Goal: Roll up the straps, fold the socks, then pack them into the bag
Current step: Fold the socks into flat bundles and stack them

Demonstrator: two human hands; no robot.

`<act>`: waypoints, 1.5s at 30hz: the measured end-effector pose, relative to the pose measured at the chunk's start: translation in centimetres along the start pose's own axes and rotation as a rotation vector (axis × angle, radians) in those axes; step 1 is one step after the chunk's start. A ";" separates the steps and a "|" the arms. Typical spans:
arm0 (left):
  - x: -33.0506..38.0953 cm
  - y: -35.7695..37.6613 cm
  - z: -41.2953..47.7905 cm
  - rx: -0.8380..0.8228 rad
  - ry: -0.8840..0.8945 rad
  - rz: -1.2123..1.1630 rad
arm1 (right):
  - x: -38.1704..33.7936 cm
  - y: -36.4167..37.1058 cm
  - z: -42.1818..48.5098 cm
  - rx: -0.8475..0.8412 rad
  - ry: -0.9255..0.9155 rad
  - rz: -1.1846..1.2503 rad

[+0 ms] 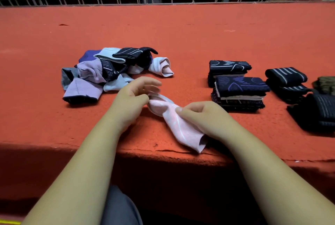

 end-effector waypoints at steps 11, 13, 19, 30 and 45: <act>0.5 1.1 -0.3 -0.142 0.057 0.648 | -1.9 -0.5 -0.2 0.084 -0.190 -0.073; 0.4 0.3 -0.4 -0.088 0.012 0.622 | -2.2 -0.7 -0.5 0.096 -0.217 -0.088; 0.0 -3.2 0.1 0.184 -0.016 0.534 | -2.9 -2.0 -1.5 0.111 -0.290 -0.062; -0.6 -0.6 0.5 0.204 -0.054 -0.270 | -1.5 -2.5 -0.9 0.082 -0.136 0.280; -1.4 3.1 0.4 0.125 -0.158 -0.311 | -1.8 -1.5 0.8 0.072 -0.132 0.459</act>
Point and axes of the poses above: each hand's wrist, its own z-axis towards the middle knuckle, its own y-axis out of the palm, x = y × z, the point moved 8 cm from there along z, towards the middle knuckle, and after that the axes turned 14 degrees about -z, right-handed, at the moved point
